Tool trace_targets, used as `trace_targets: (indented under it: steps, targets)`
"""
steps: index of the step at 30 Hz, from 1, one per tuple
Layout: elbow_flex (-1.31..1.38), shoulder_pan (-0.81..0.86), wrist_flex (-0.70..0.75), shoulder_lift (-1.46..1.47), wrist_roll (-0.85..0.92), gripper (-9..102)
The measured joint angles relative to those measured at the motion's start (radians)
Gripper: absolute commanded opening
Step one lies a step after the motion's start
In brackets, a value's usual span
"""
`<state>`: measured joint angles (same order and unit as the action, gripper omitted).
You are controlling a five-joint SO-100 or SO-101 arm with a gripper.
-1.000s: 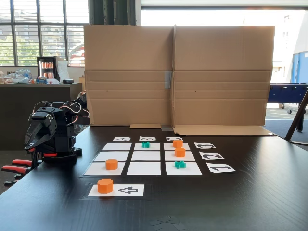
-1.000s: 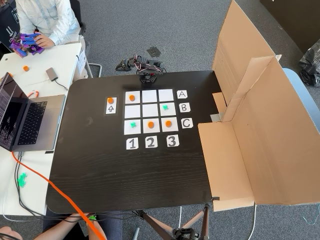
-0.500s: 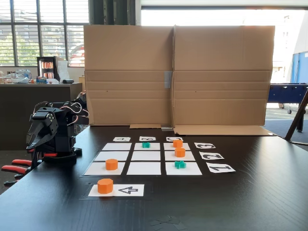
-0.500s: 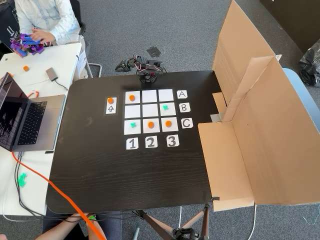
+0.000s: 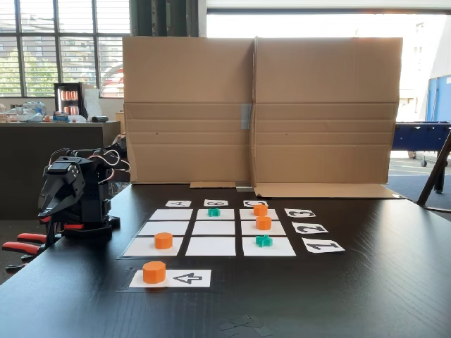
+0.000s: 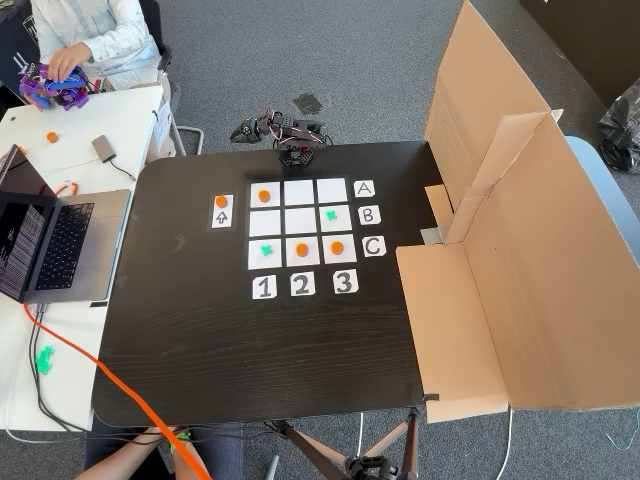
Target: Pick up the round, orange token and place it in the grid on square B2.
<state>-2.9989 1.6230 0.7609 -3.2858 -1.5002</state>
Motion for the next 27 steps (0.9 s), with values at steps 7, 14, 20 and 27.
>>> trace_targets:
  steps: [7, 14, 20, 27]
  targets:
    - [0.321, 0.0, 0.12, 0.356, 0.044, 4]
    - [0.69, -0.031, 0.29, 0.703, 0.078, 14]
    - [0.896, -0.08, 0.367, 0.893, 0.138, 30]
    - [1.043, -0.169, 0.426, 1.097, 0.209, 44]
